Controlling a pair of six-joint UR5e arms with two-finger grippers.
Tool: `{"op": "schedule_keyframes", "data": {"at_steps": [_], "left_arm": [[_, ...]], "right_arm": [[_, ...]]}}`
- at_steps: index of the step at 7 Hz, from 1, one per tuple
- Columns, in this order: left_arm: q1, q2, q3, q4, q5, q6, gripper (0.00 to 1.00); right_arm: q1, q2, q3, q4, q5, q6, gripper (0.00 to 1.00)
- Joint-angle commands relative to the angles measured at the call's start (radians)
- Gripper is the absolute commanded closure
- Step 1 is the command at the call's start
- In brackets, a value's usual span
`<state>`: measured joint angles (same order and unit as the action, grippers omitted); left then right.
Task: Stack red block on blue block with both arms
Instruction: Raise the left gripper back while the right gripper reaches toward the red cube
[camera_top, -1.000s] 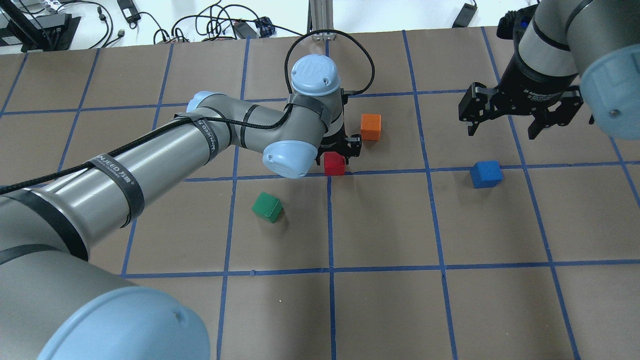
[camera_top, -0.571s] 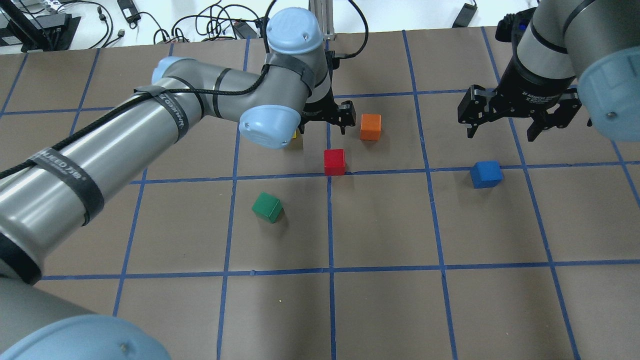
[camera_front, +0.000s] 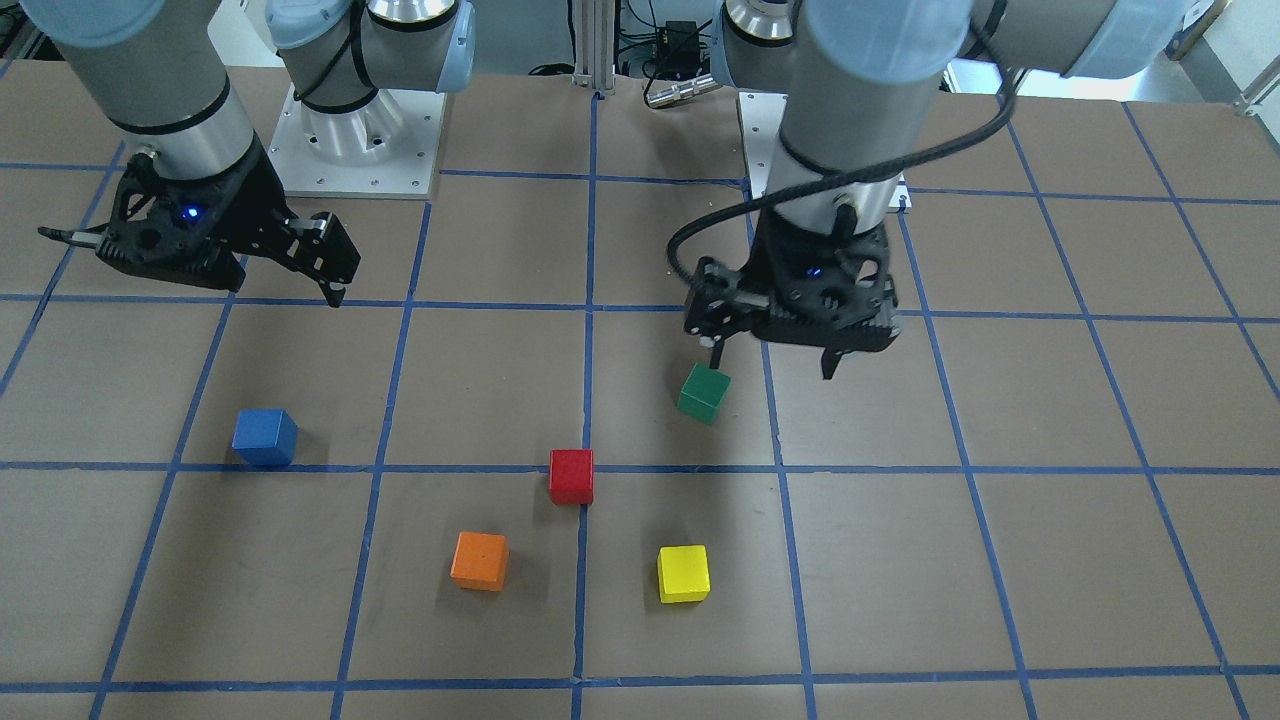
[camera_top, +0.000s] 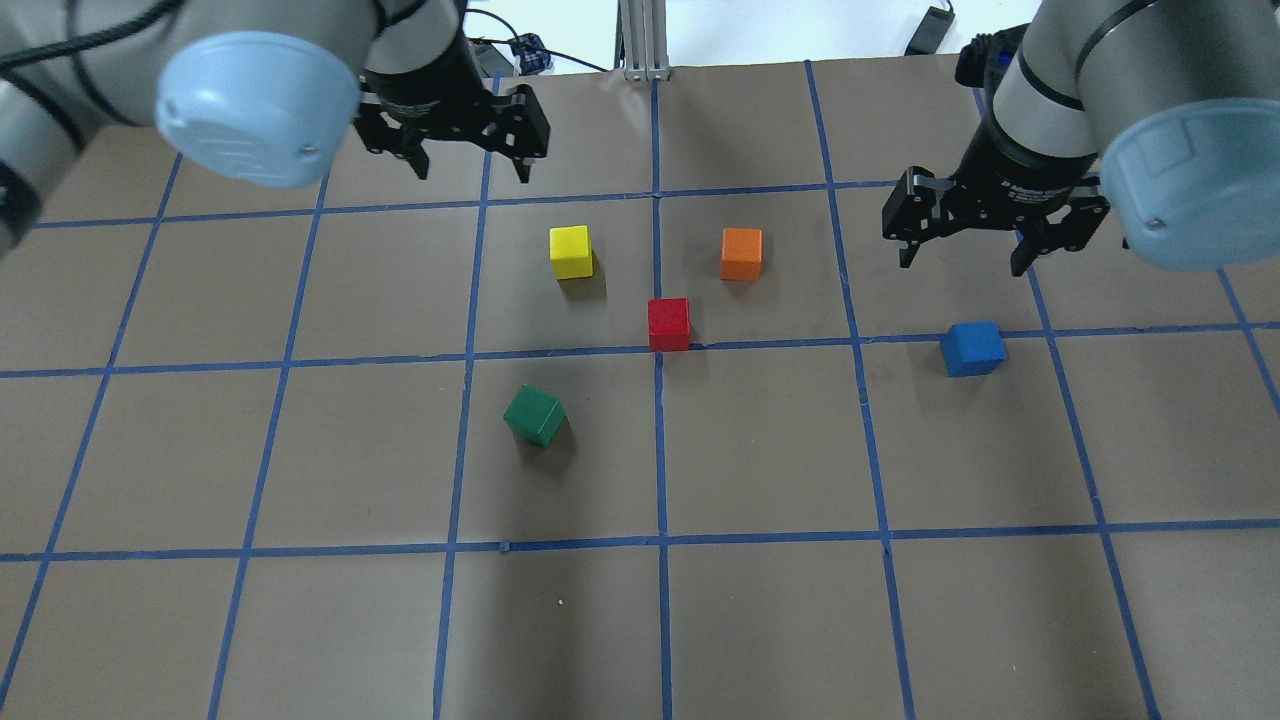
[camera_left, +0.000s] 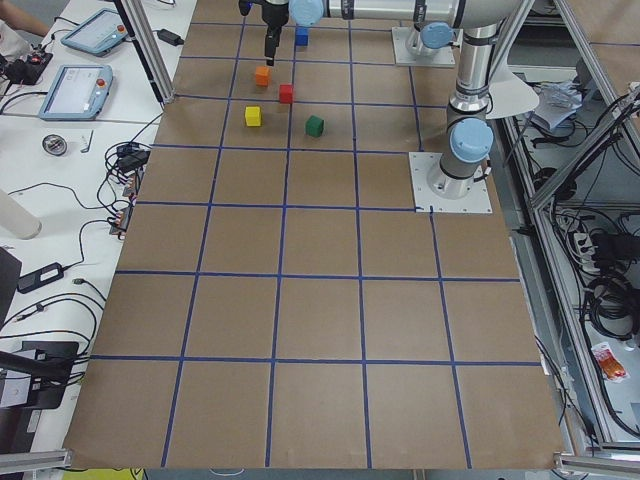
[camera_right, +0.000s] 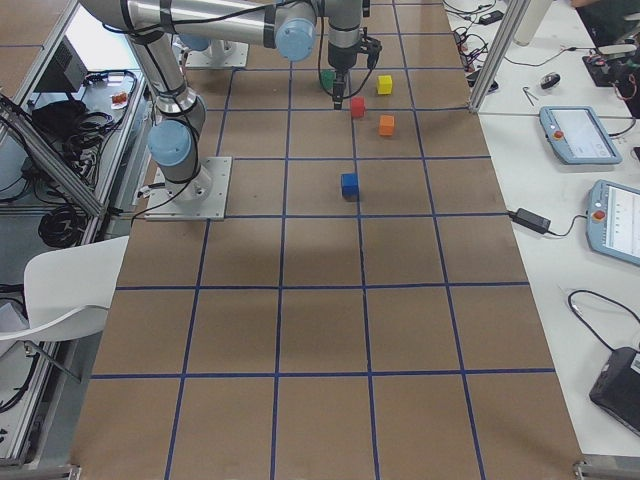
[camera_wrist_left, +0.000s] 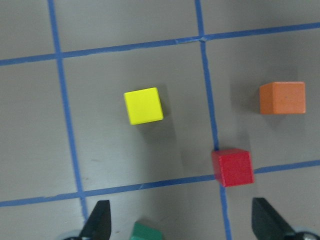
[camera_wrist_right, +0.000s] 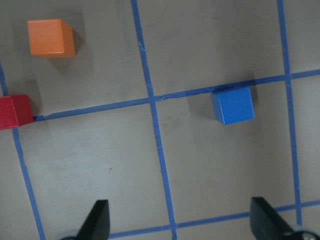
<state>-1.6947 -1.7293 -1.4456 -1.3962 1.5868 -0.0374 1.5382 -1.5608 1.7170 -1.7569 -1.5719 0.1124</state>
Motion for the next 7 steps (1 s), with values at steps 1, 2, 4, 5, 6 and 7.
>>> {"op": "schedule_keyframes", "data": {"at_steps": [1,2,4,5,6,7], "left_arm": [[0.065,0.091,-0.004,-0.095,0.002,0.027,0.0],[0.066,0.082,-0.018,-0.095,0.002,0.019,0.0],[0.067,0.094,-0.058,-0.063,-0.002,0.024,0.0],[0.067,0.091,-0.061,-0.035,-0.004,0.027,0.0],[0.066,0.097,-0.062,-0.046,0.002,0.024,0.0],[0.066,0.096,-0.061,-0.046,-0.002,0.024,0.0]], "right_arm": [[0.064,0.086,-0.002,-0.128,0.02,0.003,0.0],[0.109,0.129,-0.002,-0.188,0.02,0.03,0.0],[0.193,0.247,-0.002,-0.33,0.02,0.146,0.0],[0.229,0.322,-0.002,-0.422,0.02,0.17,0.0],[0.275,0.379,-0.002,-0.506,0.02,0.17,0.0],[0.293,0.404,-0.002,-0.532,0.02,0.17,0.0]]}}
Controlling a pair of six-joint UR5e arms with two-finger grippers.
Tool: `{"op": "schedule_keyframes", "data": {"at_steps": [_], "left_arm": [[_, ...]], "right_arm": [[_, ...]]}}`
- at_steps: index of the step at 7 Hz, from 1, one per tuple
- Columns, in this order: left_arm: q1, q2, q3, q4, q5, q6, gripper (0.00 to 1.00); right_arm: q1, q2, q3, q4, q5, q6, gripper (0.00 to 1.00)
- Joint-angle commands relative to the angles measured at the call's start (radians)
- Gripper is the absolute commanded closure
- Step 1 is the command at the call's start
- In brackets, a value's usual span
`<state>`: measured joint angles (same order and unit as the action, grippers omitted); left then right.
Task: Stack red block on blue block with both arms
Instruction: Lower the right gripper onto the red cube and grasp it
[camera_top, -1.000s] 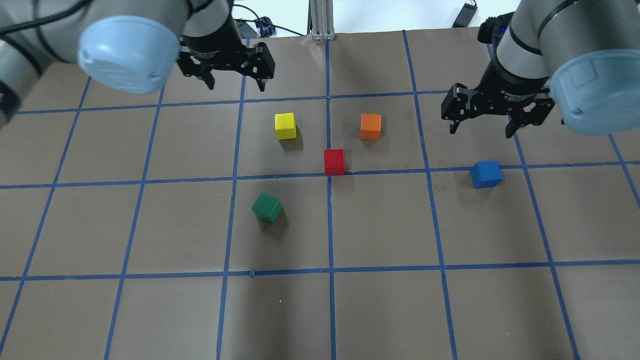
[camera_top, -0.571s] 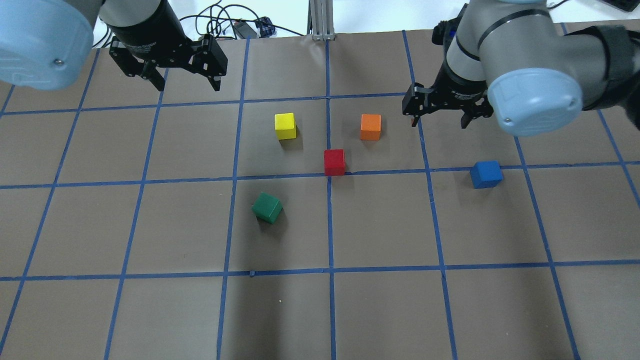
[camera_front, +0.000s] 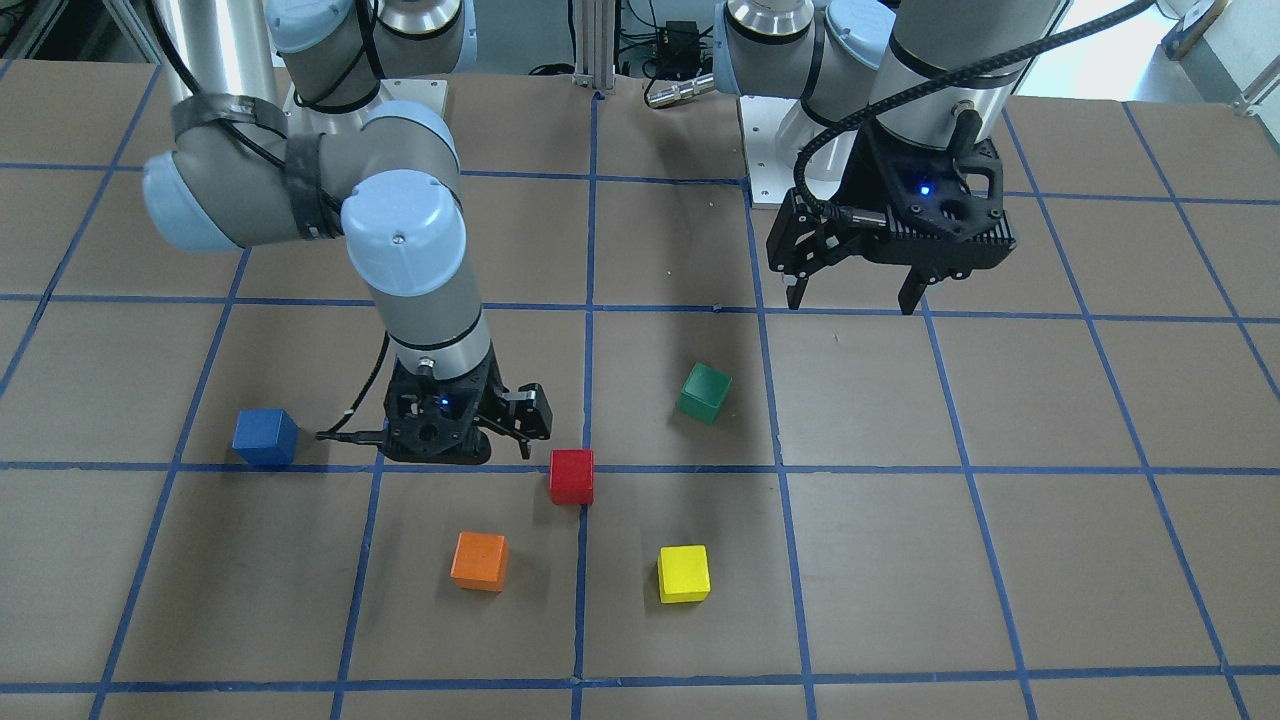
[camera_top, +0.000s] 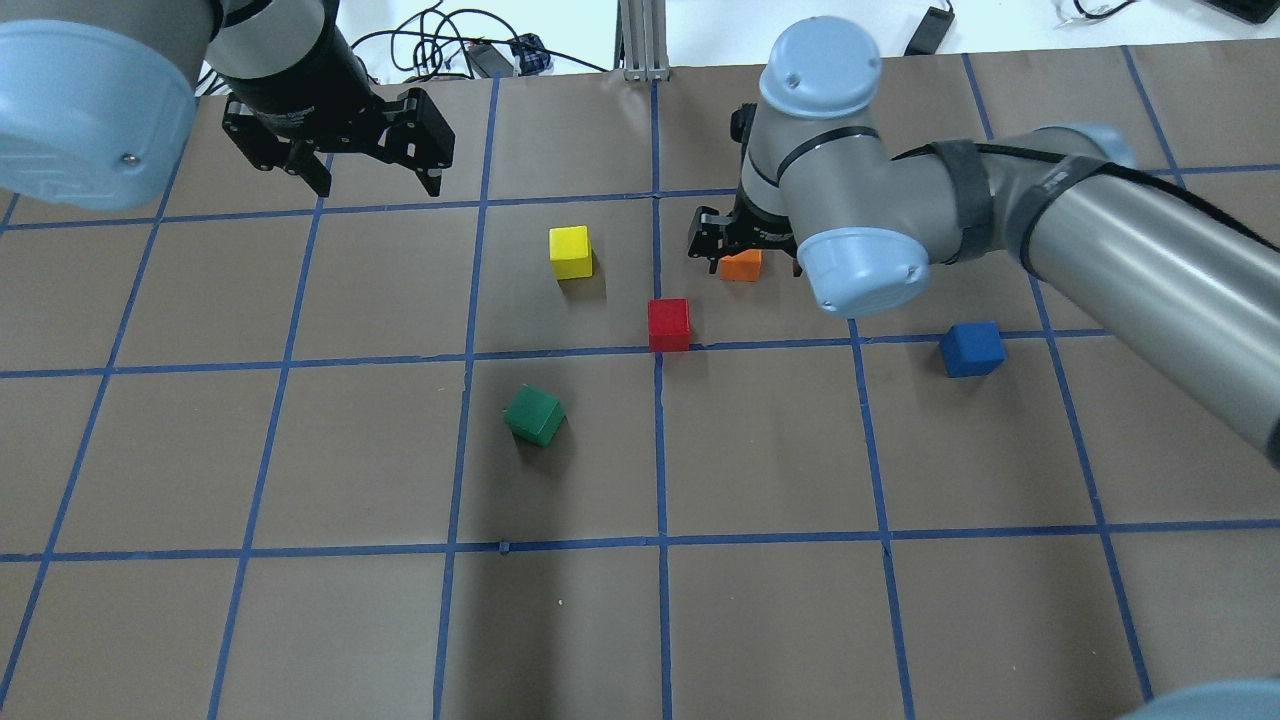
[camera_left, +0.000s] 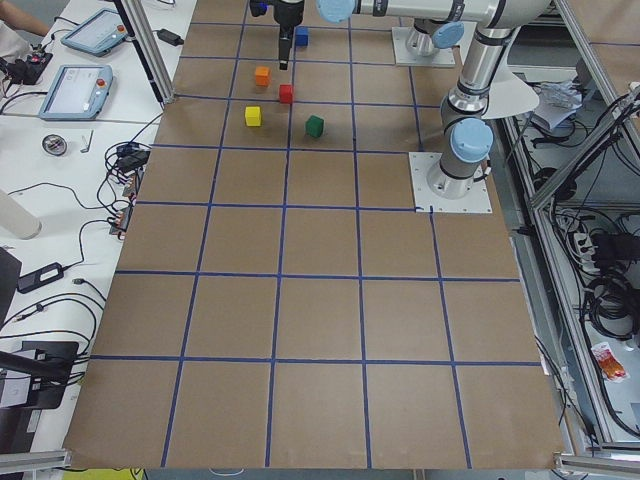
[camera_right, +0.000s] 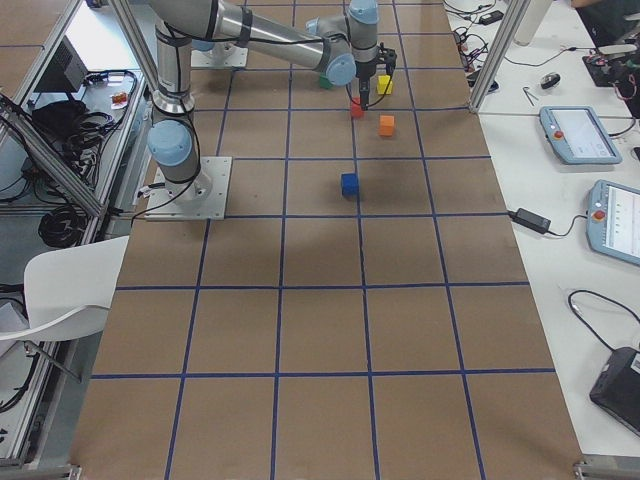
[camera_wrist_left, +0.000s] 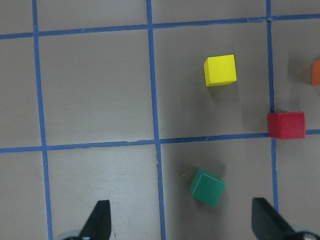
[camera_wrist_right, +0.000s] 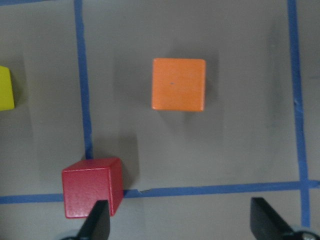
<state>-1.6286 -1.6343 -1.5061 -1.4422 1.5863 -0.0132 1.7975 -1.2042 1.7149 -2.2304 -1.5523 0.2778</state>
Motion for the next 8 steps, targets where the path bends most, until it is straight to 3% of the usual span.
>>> {"op": "schedule_keyframes", "data": {"at_steps": [1,3,8], "left_arm": [[-0.002,0.002,-0.002,0.0,0.0,-0.004,0.0],[0.0,0.001,-0.002,-0.001,0.001,0.002,0.0],[0.013,0.001,-0.003,-0.021,0.0,-0.007,0.0]], "right_arm": [[0.039,0.064,0.003,-0.055,0.003,0.006,0.0],[0.055,0.086,0.002,-0.06,0.088,0.058,0.0],[0.091,0.138,0.0,-0.063,0.103,0.089,0.0]]}}
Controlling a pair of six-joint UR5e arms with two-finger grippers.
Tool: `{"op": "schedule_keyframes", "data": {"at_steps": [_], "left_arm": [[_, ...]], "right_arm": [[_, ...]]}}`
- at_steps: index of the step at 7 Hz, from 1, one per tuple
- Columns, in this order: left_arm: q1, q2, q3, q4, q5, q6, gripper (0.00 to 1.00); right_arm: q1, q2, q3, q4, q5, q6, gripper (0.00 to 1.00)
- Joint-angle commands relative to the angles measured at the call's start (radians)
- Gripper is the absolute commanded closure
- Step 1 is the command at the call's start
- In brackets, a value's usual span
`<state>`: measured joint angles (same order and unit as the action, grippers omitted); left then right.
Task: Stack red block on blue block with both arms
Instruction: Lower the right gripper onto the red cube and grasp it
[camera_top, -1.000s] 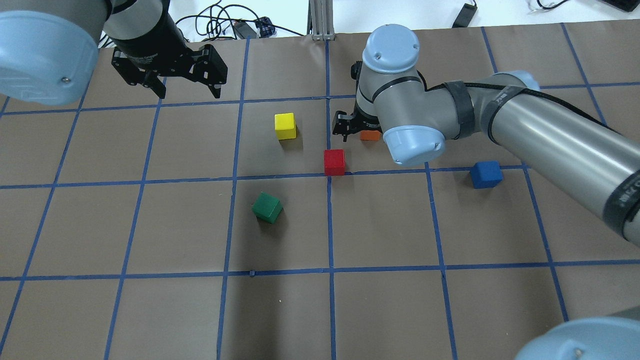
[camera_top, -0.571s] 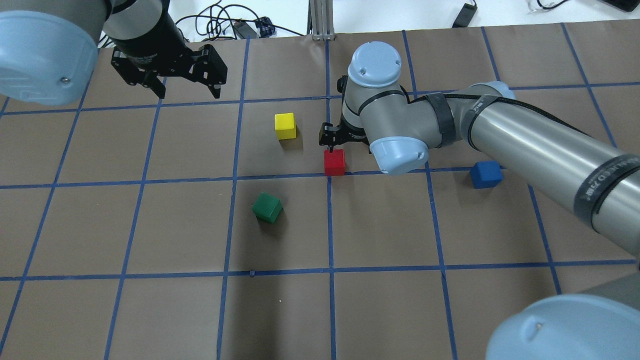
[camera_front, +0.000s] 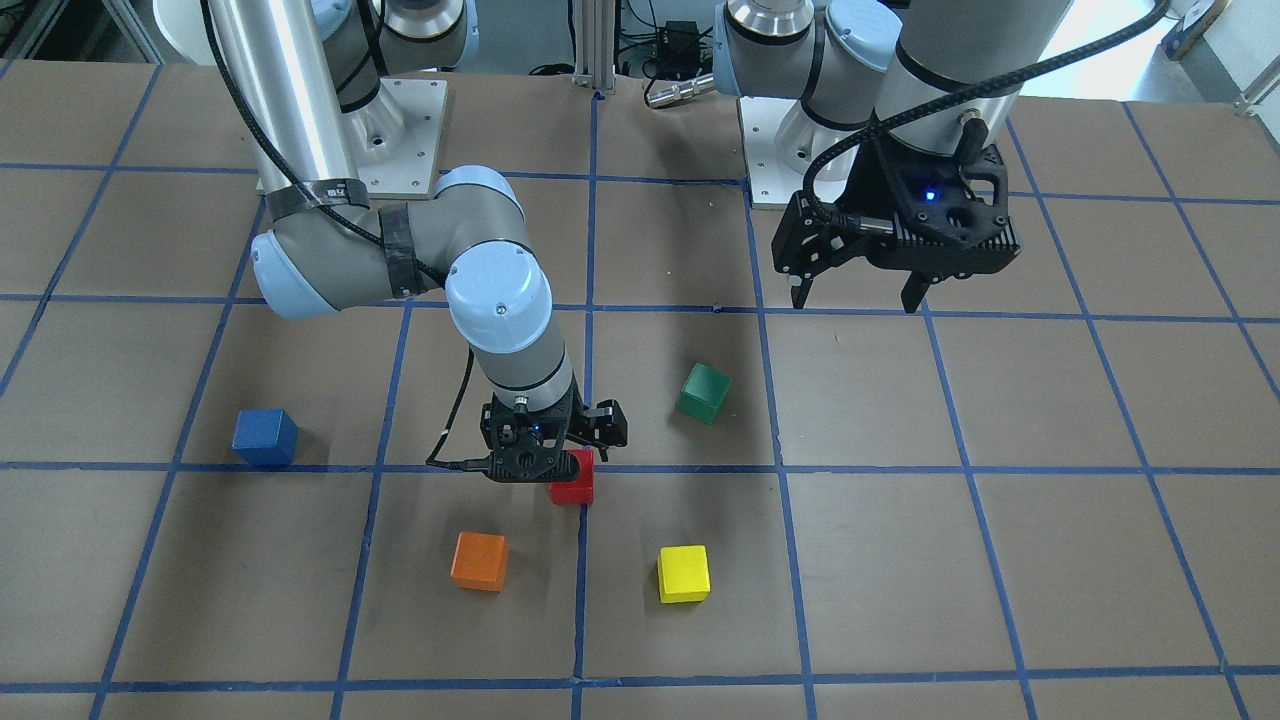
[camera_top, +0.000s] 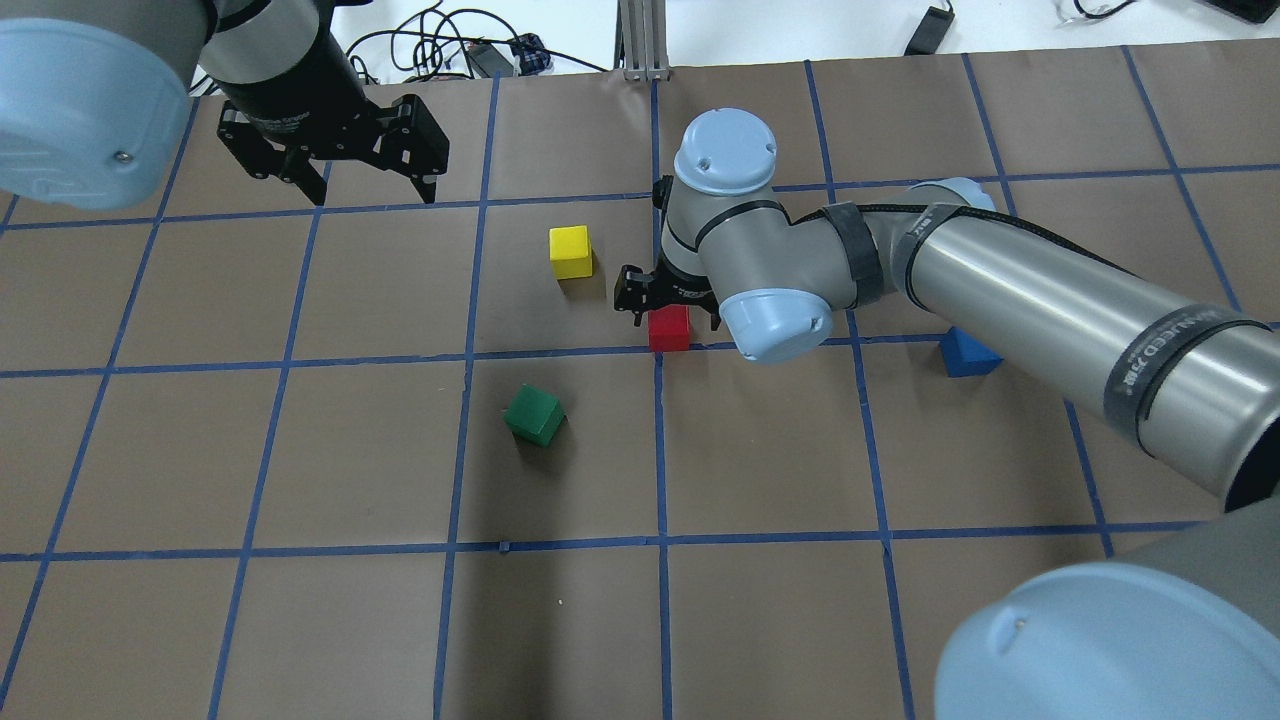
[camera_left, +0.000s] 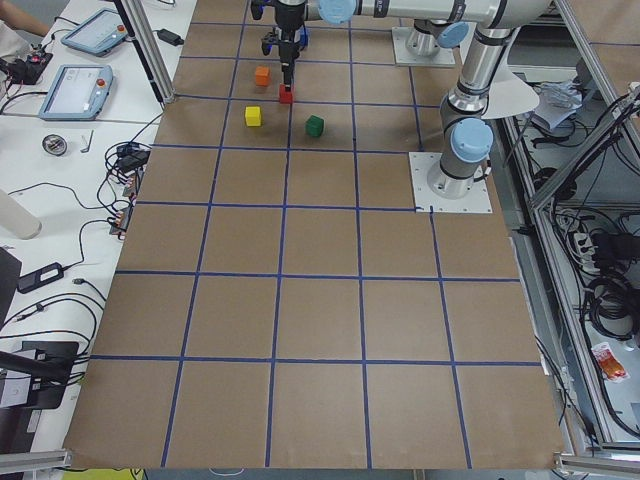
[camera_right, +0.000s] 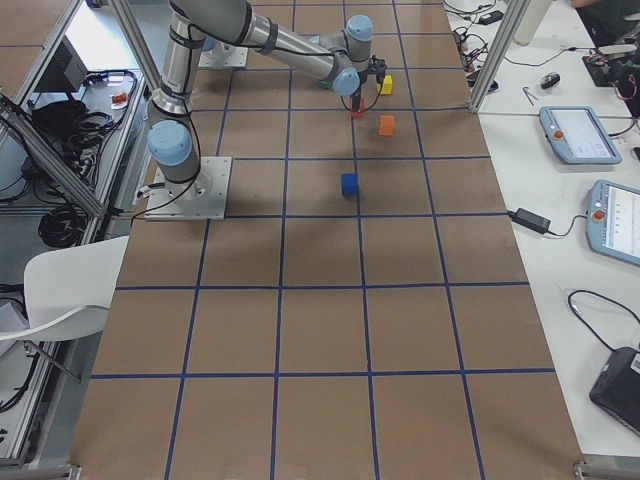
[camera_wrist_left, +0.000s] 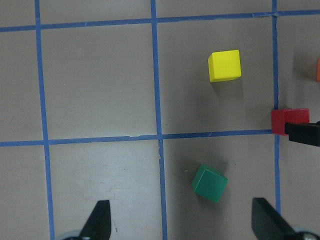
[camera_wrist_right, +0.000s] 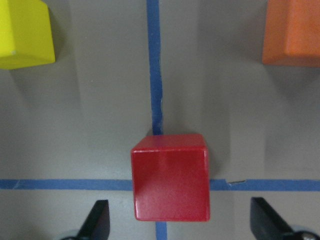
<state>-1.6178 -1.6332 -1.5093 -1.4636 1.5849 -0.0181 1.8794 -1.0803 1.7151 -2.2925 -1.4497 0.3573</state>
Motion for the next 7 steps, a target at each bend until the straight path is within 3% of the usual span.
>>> {"op": "schedule_keyframes", "data": {"at_steps": [1,2,3,4,5,7], "left_arm": [[0.003,0.0,0.001,-0.001,0.001,-0.003,0.0],[0.006,-0.004,0.015,0.0,0.0,-0.005,0.0],[0.006,-0.004,0.014,0.0,0.001,-0.005,0.0],[0.006,-0.004,0.012,0.0,0.0,-0.005,0.0],[0.006,-0.002,0.008,0.0,0.0,-0.005,0.0],[0.006,-0.001,0.008,-0.001,0.001,-0.005,0.0]], "right_arm": [[0.009,0.019,0.0,-0.001,0.0,0.025,0.0],[0.009,0.034,-0.002,-0.007,-0.003,0.031,0.0],[0.009,0.04,0.0,-0.043,-0.001,0.034,0.22],[0.009,0.045,-0.003,-0.044,-0.001,0.032,0.74],[0.009,0.045,-0.02,-0.044,-0.003,0.022,1.0],[0.007,0.043,-0.07,-0.024,-0.014,0.02,1.0]]}}
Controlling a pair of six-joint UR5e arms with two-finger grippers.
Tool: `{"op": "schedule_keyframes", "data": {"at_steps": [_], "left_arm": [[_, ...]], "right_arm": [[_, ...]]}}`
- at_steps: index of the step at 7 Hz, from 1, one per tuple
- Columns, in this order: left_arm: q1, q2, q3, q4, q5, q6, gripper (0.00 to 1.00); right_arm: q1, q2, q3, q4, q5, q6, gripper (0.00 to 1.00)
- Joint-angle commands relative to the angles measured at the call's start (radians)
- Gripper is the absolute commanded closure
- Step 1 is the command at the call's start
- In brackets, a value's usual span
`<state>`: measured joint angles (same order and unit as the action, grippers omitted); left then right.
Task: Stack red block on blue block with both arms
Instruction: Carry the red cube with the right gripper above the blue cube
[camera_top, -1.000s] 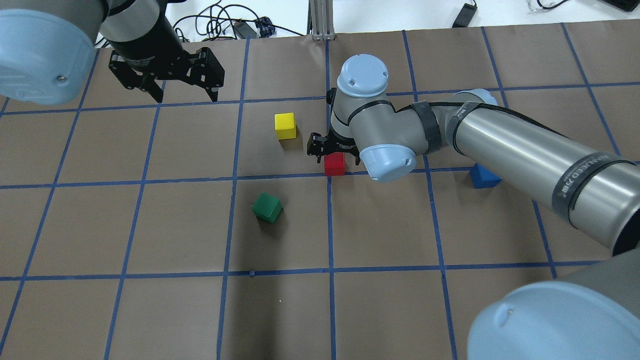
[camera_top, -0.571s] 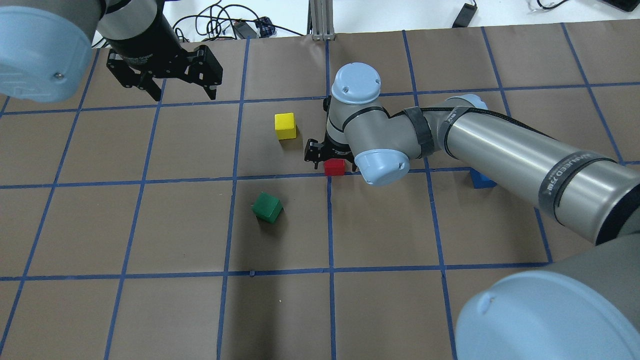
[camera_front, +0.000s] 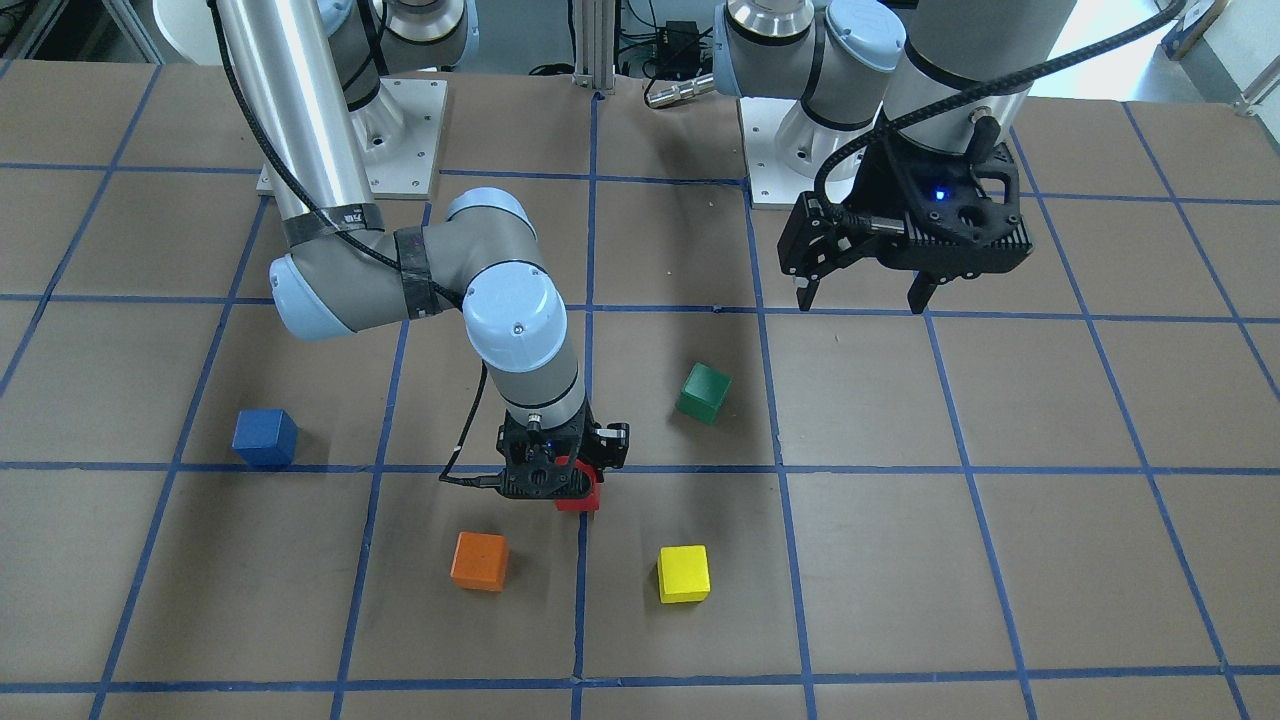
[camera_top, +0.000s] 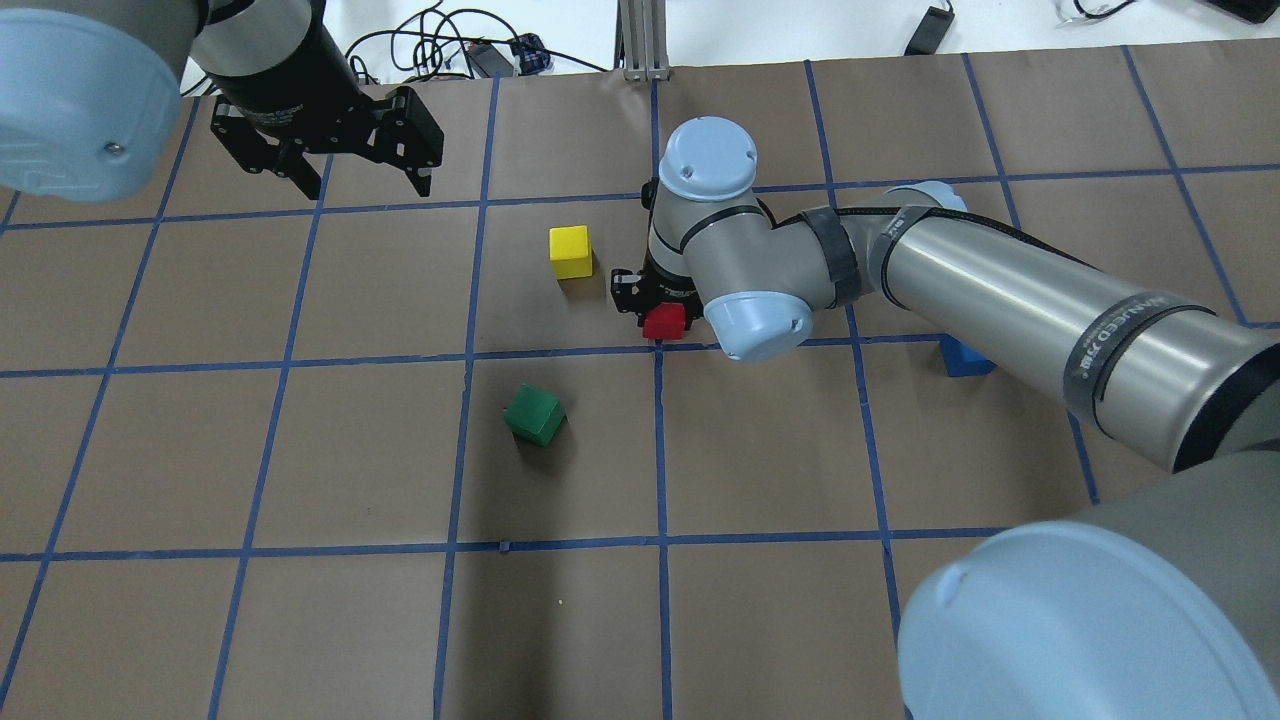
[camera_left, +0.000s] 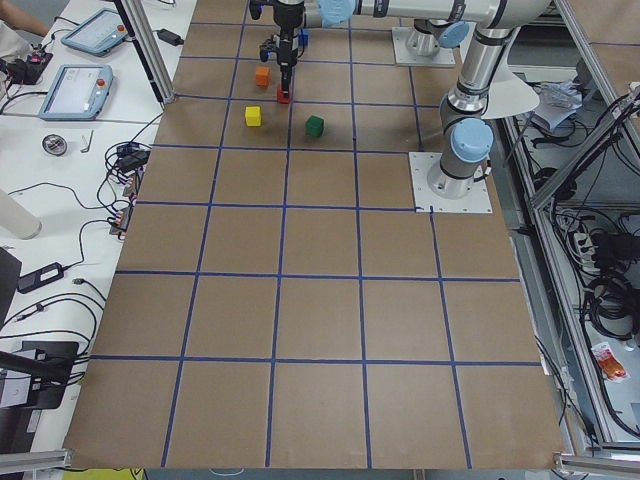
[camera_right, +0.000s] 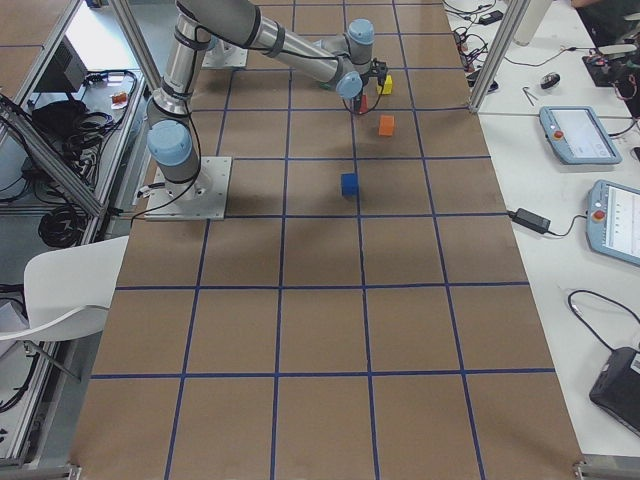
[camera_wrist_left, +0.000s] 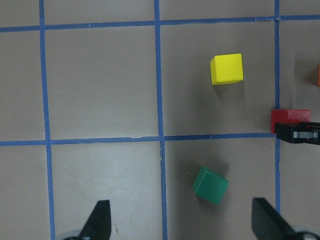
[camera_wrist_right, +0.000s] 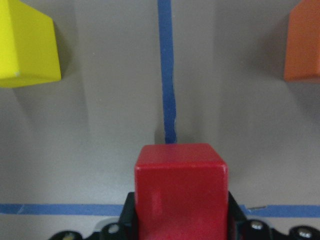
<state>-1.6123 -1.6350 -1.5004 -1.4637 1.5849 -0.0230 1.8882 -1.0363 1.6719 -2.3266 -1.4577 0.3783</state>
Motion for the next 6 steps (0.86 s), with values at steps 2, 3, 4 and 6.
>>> {"op": "schedule_keyframes", "data": {"at_steps": [2,3,4,6], "left_arm": [[-0.001,0.0,0.0,0.0,0.001,0.0,0.0],[-0.001,0.001,-0.004,0.0,0.001,0.0,0.0],[-0.001,0.0,0.002,0.0,0.003,0.0,0.0],[-0.001,0.003,-0.001,-0.001,0.004,0.0,0.0]], "right_arm": [[-0.026,-0.063,-0.066,0.147,-0.01,-0.001,1.0],[-0.073,-0.127,-0.09,0.288,-0.029,-0.006,1.0],[-0.171,-0.189,-0.095,0.408,-0.042,-0.03,1.0],[-0.33,-0.289,-0.086,0.567,-0.05,-0.221,1.0]]}}
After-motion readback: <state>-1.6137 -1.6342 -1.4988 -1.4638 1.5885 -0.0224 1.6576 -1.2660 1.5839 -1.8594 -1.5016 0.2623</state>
